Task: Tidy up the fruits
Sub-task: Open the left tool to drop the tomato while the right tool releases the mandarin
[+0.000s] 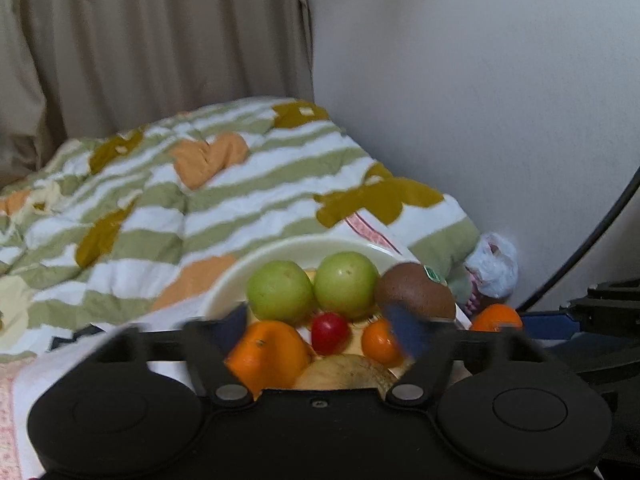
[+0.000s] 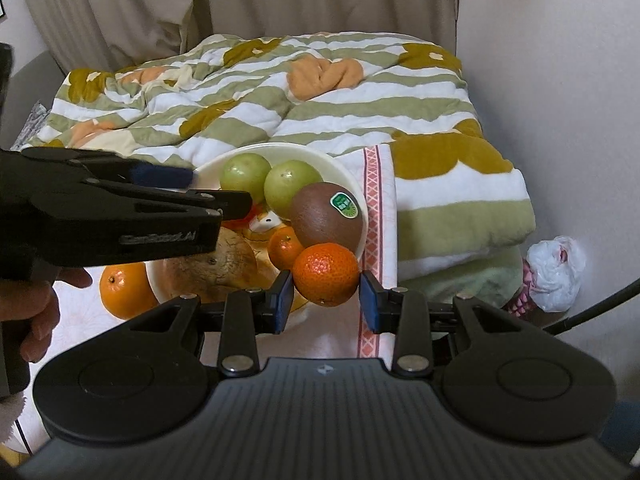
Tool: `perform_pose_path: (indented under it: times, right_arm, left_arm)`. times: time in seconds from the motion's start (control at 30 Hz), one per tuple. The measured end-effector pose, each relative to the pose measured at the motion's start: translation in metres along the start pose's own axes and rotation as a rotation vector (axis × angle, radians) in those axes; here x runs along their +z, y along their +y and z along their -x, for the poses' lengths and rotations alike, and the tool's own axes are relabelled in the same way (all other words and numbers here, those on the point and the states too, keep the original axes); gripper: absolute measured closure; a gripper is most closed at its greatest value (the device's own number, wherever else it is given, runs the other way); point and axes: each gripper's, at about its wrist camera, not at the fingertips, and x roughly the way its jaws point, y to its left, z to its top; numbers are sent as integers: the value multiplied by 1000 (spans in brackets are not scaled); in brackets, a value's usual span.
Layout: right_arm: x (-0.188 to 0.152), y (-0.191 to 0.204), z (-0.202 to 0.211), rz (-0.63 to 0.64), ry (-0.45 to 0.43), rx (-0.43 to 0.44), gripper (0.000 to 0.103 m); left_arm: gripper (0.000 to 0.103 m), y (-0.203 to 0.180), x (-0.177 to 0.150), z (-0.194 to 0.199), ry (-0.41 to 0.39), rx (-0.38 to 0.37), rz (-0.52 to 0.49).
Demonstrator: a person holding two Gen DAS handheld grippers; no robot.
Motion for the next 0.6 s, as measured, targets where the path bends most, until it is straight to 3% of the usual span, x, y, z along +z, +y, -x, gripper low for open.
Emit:
perform_pose_path:
  times: [0.6]
  right_arm:
    - [2, 19, -16, 71, 17, 58, 52]
  left_arm:
    - [5, 40, -36, 54, 12, 115, 142]
